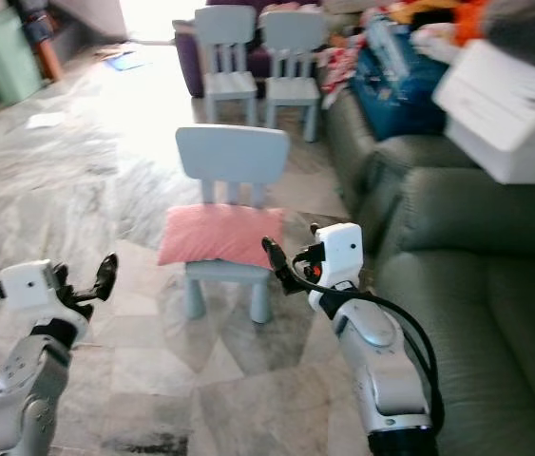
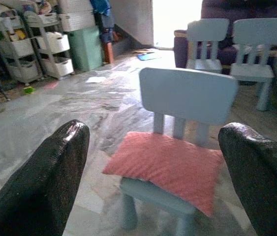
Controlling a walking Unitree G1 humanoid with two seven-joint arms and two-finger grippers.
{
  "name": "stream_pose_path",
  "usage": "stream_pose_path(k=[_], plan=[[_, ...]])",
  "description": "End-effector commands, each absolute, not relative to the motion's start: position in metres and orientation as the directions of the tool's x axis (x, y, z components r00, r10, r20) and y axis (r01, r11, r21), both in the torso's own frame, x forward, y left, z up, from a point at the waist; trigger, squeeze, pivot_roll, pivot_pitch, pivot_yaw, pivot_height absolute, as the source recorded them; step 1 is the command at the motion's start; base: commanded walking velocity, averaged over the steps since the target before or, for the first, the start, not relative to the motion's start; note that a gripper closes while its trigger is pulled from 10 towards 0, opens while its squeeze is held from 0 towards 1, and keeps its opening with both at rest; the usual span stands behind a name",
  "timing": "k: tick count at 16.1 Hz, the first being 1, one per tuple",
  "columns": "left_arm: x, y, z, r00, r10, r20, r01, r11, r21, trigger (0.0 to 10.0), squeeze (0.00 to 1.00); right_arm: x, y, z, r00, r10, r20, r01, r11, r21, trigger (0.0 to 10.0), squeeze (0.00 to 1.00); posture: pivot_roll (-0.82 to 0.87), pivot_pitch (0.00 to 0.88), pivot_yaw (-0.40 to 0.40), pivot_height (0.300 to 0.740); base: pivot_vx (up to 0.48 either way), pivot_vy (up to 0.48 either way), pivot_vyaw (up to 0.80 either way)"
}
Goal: Move the pillow to the sofa
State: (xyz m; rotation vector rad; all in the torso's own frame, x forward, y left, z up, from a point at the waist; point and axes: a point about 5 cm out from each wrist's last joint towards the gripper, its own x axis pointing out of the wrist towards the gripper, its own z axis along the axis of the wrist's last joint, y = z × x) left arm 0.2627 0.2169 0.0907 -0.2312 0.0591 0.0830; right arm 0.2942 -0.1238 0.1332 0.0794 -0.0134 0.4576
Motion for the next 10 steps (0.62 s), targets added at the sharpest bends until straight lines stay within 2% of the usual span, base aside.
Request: stream_pose_path(k=[1,10], plan=[[0.2649,0.213,0.0982,0.998,0.053,-0.04,-0.06,0.971,-0.232,10.0,0.0,0.2935,-0.1306,0.1305,0.905,0.425,0.02,-0.425,0.903,0.067,10.0,0.0,-0.14,0.02,-0.026,0.74,0.386,0.281,0.0],[0.2625,0.2148,0.0947,0.996,0.07,-0.061,-0.081,0.973,-0.217,10.0,0.0,0.2923,-0.129,0.1316,0.901,0.434,0.027,-0.434,0.899,0.062,10.0,0.0,-0.14,0.03,-0.028,0.74,0.39,0.278,0.0]])
